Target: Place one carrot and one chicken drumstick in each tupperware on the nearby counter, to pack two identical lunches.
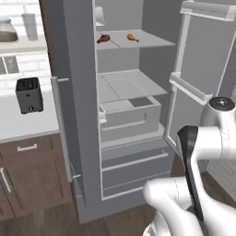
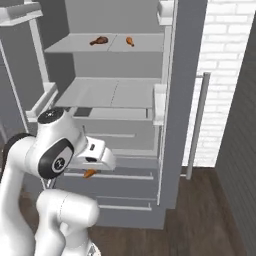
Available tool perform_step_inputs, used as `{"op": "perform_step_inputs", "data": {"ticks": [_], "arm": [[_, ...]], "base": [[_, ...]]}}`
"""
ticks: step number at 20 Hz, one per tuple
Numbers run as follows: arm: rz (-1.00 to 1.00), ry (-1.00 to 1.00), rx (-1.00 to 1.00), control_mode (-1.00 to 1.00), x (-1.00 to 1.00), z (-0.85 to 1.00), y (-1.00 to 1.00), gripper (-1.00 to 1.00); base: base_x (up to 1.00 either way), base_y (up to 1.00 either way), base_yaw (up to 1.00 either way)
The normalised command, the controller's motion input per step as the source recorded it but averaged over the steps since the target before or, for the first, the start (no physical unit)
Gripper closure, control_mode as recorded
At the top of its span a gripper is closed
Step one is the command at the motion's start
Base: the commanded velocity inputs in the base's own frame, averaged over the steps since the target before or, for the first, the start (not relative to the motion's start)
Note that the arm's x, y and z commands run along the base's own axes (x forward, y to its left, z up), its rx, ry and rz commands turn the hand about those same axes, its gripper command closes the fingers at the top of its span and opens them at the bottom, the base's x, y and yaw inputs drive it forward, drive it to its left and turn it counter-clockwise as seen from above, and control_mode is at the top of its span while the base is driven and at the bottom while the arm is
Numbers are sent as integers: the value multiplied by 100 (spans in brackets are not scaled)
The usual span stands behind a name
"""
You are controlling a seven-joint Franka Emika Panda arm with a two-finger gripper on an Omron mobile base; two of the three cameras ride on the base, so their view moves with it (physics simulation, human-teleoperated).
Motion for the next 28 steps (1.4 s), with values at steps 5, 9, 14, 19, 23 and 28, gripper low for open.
{"op": "perform_step_inputs", "data": {"ticks": [5, 9, 14, 19, 23, 28], "arm": [[0, 0, 0, 100, 0, 0, 0, 100], [0, 0, 0, 100, 0, 0, 0, 100], [0, 0, 0, 100, 0, 0, 0, 100], [0, 0, 0, 100, 0, 0, 0, 100], [0, 0, 0, 100, 0, 0, 0, 100], [0, 0, 0, 100, 0, 0, 0, 100]], "base": [[-88, 94, 31], [-47, 100, 48], [27, 100, 30], [56, 100, 16], [56, 100, 11], [18, 97, 42]]}}
